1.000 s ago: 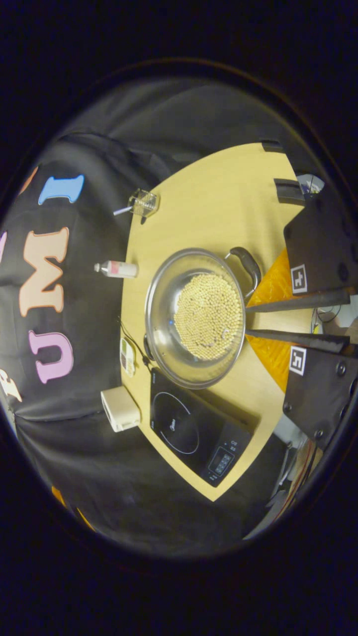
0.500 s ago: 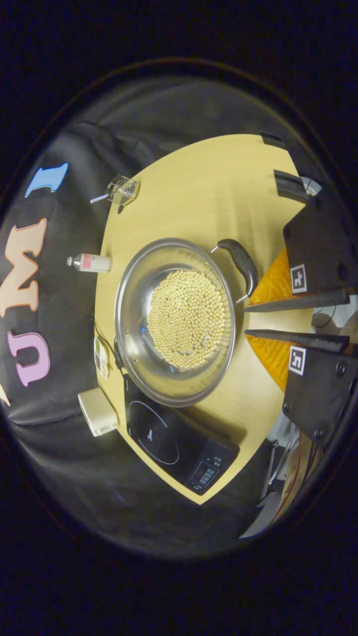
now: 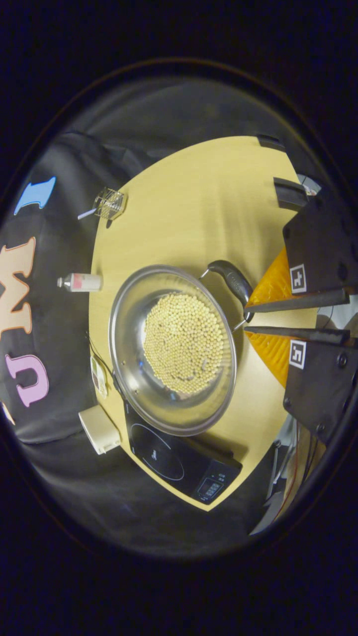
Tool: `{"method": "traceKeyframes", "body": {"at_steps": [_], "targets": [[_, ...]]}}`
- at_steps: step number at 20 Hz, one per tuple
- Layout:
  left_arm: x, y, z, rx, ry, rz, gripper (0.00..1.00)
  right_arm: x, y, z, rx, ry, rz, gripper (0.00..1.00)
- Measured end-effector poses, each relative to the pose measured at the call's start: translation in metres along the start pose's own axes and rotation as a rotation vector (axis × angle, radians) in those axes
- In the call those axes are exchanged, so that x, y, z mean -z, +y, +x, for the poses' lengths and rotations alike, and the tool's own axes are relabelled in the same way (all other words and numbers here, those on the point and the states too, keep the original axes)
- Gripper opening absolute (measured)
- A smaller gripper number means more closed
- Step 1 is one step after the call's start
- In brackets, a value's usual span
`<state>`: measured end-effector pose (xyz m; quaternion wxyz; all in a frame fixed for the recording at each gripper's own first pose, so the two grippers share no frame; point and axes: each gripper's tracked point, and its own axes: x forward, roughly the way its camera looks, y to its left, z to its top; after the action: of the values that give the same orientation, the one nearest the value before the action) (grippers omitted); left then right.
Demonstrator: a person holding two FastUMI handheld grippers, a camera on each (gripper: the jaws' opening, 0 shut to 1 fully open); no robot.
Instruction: First push the handle of the pot to place it horizontally, then grasp the pot with both hands and set it on the induction cooktop.
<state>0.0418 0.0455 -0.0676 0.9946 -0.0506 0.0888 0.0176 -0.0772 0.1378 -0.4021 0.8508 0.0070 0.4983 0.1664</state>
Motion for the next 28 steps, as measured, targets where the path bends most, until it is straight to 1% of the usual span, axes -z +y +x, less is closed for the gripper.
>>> {"method": "traceKeyframes", "body": {"at_steps": [2, 3, 5, 9, 11, 12, 13, 14, 15, 16, 19, 20, 21, 22, 23, 24, 25, 26, 27, 28], "targets": [[0.000, 0.000, 0.001, -0.004, 0.001, -0.001, 0.99, -0.003, -0.007, 0.002, 0.014, -0.003, -0.006, 0.18], [0.001, -0.001, 0.002, -0.006, 0.001, -0.001, 0.99, -0.007, -0.011, 0.004, 0.021, -0.004, -0.009, 0.20], [0.000, 0.000, 0.003, -0.013, 0.000, -0.001, 0.99, -0.013, -0.020, 0.010, 0.034, -0.008, -0.013, 0.20], [0.000, 0.002, 0.006, -0.028, -0.002, 0.001, 0.99, -0.025, -0.035, 0.017, 0.057, -0.013, -0.009, 0.18], [-0.003, 0.003, 0.006, -0.037, -0.008, -0.005, 0.99, -0.031, -0.040, 0.022, 0.062, -0.015, -0.004, 0.20], [-0.002, 0.003, 0.006, -0.041, -0.008, -0.005, 0.99, -0.034, -0.043, 0.024, 0.065, -0.016, -0.004, 0.18], [-0.002, 0.004, 0.006, -0.047, -0.008, -0.004, 0.99, -0.036, -0.046, 0.026, 0.069, -0.017, -0.005, 0.18], [-0.001, 0.006, 0.005, -0.054, -0.005, -0.002, 0.99, -0.039, -0.047, 0.028, 0.069, -0.018, -0.005, 0.21], [-0.001, 0.006, 0.005, -0.061, -0.004, -0.001, 0.99, -0.042, -0.047, 0.029, 0.064, -0.019, 0.000, 0.22], [0.000, 0.008, 0.004, -0.068, 0.000, -0.001, 0.99, -0.044, -0.048, 0.032, 0.064, -0.020, 0.002, 0.19], [0.003, 0.008, 0.000, -0.091, 0.012, -0.005, 0.99, -0.052, -0.053, 0.037, 0.062, -0.023, -0.008, 0.20], [0.006, 0.007, 0.000, -0.098, 0.017, -0.006, 0.97, -0.054, -0.055, 0.039, 0.057, -0.023, -0.010, 0.20], [0.008, 0.005, -0.002, -0.104, 0.022, -0.006, 0.98, -0.056, -0.056, 0.040, 0.051, -0.024, -0.012, 0.20], [0.010, 0.003, -0.003, -0.110, 0.027, -0.006, 0.97, -0.058, -0.057, 0.041, 0.044, -0.024, -0.013, 0.24], [0.011, 0.001, -0.004, -0.117, 0.035, -0.004, 0.97, -0.060, -0.058, 0.042, 0.036, -0.025, -0.011, 0.20], [0.015, -0.001, -0.004, -0.126, 0.042, -0.002, 0.95, -0.062, -0.061, 0.044, 0.029, -0.025, -0.009, 0.24], [0.018, -0.005, -0.005, -0.132, 0.046, -0.002, 0.99, -0.063, -0.063, 0.045, 0.022, -0.026, -0.007, 0.24], [0.021, -0.009, -0.005, -0.136, 0.051, -0.004, 0.98, -0.063, -0.064, 0.047, 0.015, -0.025, -0.005, 0.24], [0.023, -0.013, -0.004, -0.141, 0.057, -0.006, 0.98, -0.064, -0.067, 0.047, 0.008, -0.024, -0.002, 0.20], [0.029, -0.018, -0.003, -0.144, 0.064, -0.010, 0.98, -0.063, -0.069, 0.048, 0.000, -0.022, 0.003, 0.23]]}}
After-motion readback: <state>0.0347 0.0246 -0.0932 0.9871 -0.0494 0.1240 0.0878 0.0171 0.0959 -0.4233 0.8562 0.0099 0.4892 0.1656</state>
